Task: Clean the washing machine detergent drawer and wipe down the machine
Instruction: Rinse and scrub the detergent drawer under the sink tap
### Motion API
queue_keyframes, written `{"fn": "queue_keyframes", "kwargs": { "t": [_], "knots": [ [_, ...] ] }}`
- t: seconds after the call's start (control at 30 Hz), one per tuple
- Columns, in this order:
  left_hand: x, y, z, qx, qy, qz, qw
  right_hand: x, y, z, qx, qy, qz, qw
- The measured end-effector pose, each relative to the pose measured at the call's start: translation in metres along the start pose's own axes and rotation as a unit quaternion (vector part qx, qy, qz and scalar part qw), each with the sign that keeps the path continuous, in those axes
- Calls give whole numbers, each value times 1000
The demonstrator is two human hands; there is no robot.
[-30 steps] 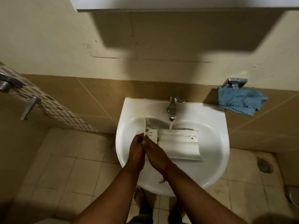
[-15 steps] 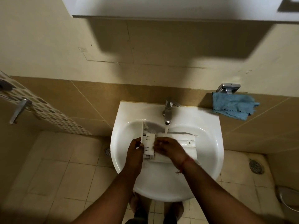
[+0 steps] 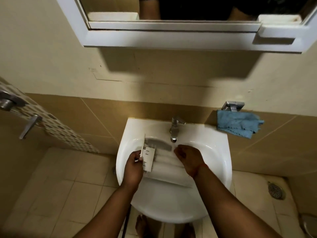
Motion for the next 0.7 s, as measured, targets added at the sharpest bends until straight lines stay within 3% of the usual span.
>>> {"fn": "queue_keyframes", "kwargs": {
  "t": [0.07,0.23,0.43,0.57,0.7],
  "knots": [
    [-5,13,4,25,2,-18,1000,-1,-2,0,11,-13,-63,998],
    [-6,47,17,160,-23,-152,975,9,-10,10,46,-19,8,999],
    [22,91,62,358,-143,-272,882,14,-11,19,72,-30,-56,995],
    [34,93,87,403,-179,-330,835,18,-21,46,28,-64,32,997],
    [39,84,95,402,-222,-354,815,9,-34,72,-32,-110,110,987]
  ]
}}
Point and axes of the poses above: each hand's wrist, its own z-axis away from the middle knuckle, its own x-axis out of the palm, y = z × x, the point moved 7 cm from there along -z, towards the middle knuckle, and after that the axes turned 15 degrees about z, right-handed, at the moved point
